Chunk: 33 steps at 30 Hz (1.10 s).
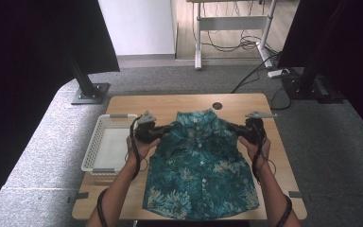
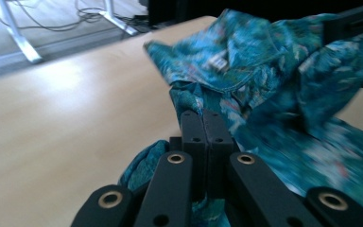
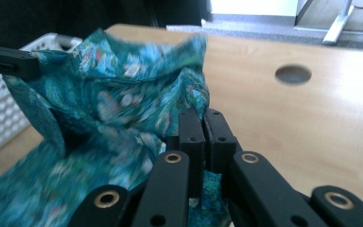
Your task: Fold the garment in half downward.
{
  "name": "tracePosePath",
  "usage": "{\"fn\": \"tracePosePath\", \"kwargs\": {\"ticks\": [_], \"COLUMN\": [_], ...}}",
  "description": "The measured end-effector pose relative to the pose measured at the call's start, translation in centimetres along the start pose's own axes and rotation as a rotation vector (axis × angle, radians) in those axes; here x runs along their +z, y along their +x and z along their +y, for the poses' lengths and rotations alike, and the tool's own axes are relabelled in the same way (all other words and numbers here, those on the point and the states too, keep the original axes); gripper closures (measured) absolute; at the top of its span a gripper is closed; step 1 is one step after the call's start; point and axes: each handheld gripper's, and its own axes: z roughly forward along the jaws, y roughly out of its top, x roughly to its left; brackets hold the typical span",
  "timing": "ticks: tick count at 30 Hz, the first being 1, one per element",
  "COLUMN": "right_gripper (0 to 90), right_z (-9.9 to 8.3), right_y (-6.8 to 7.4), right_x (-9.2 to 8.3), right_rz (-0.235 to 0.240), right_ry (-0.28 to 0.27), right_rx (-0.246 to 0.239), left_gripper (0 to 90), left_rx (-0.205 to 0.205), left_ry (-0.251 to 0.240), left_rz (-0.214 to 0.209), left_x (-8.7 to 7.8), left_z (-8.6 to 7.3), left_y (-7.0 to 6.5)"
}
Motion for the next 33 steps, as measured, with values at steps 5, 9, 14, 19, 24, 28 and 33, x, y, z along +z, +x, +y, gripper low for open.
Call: {"fn": "tracePosePath", "kwargs": {"ticks": [5,9,14,19,24,28,33], "right_gripper": [87.3,87.3,87.2,87.2,87.2,87.2,87.1], "right_z": [-2.5,-4.8,-6.6,-9.1,-11.7,-13.4,-15.3], "right_y": [1.5,3.0,4.1,5.2,5.6,5.7,5.5], "right_x": [-1.5,-3.1,-4.6,-5.1,-5.1,-5.2,-4.8], "right_rz": [0.022,0.044,0.066,0.09,0.107,0.117,0.123], "right_ry": [0.017,0.033,0.043,0.074,0.117,0.145,0.184], "right_rx": [0.002,-0.009,-0.032,-0.035,-0.026,-0.017,-0.005], "left_gripper": [89.1,89.1,89.1,89.0,89.0,88.9,88.7], "left_rx": [-0.005,-0.003,0.002,-0.004,-0.013,-0.019,-0.028], "left_ry": [0.01,0.027,0.042,0.074,0.103,0.121,0.139], "left_rz": [-0.042,-0.074,-0.098,-0.123,-0.143,-0.154,-0.168], "left_x": [-1.3,-2.5,-3.5,-4.1,-4.5,-4.4,-3.7], "left_z": [-2.9,-5.3,-7.4,-9.6,-11.4,-12.4,-13.4], "left_y": [-2.3,-4.0,-5.5,-6.8,-7.5,-8.0,-8.7]}}
